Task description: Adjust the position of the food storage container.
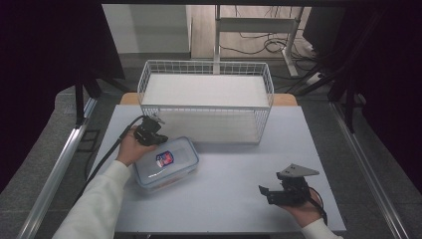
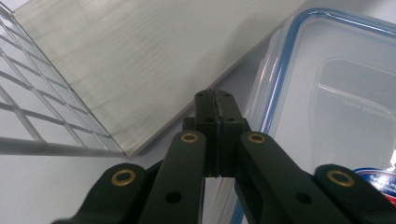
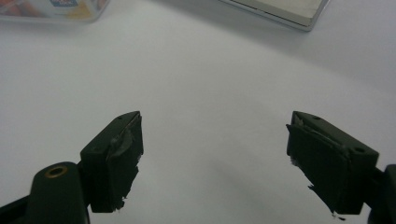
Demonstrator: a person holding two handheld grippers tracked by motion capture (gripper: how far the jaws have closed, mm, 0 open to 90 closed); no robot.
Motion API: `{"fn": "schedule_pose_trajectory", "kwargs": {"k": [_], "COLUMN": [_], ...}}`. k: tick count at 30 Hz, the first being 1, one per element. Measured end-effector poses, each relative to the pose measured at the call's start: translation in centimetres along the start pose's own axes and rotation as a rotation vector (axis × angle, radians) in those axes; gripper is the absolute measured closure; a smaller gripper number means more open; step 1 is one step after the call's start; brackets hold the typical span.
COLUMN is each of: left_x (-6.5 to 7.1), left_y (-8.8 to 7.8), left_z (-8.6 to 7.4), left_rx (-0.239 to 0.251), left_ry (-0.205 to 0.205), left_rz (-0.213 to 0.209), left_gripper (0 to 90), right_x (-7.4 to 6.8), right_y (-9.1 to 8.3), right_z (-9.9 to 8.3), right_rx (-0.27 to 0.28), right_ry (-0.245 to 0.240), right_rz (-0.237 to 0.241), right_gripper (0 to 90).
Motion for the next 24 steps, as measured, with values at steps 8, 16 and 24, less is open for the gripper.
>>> {"fn": "schedule_pose_trajectory", "kwargs": {"k": [8, 16, 24], "left_x": [1.5, 4.2, 5.9], "left_y": [-0.1, -0.3, -0.6], "left_z": [0.2, 0.2, 0.0], "left_rx": [-0.012, -0.025, -0.040], "left_ry": [0.052, 0.109, 0.176], "left_rz": [-0.049, -0.090, -0.126], "left_gripper": [90.0, 90.0, 90.0], "right_x": [0.0, -0.2, -0.3], "right_y": [0.0, -0.1, 0.0], "right_z": [0.0, 0.0, 0.0], "right_rx": [0.001, 0.003, 0.000], "right_ry": [-0.002, 0.001, -0.002], "right_rz": [0.001, 0.015, 0.015], "right_gripper": [18.9, 18.9, 18.9]}}
Point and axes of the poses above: each handheld gripper's, and its own axes: y roughly forward along the jaws, z roughly out of its top, x roughly to its right, the point moved 4 cm from there along y, roughly forward along the jaws, and after that the axes turned 7 degrees about y, right-handed, at the moved point
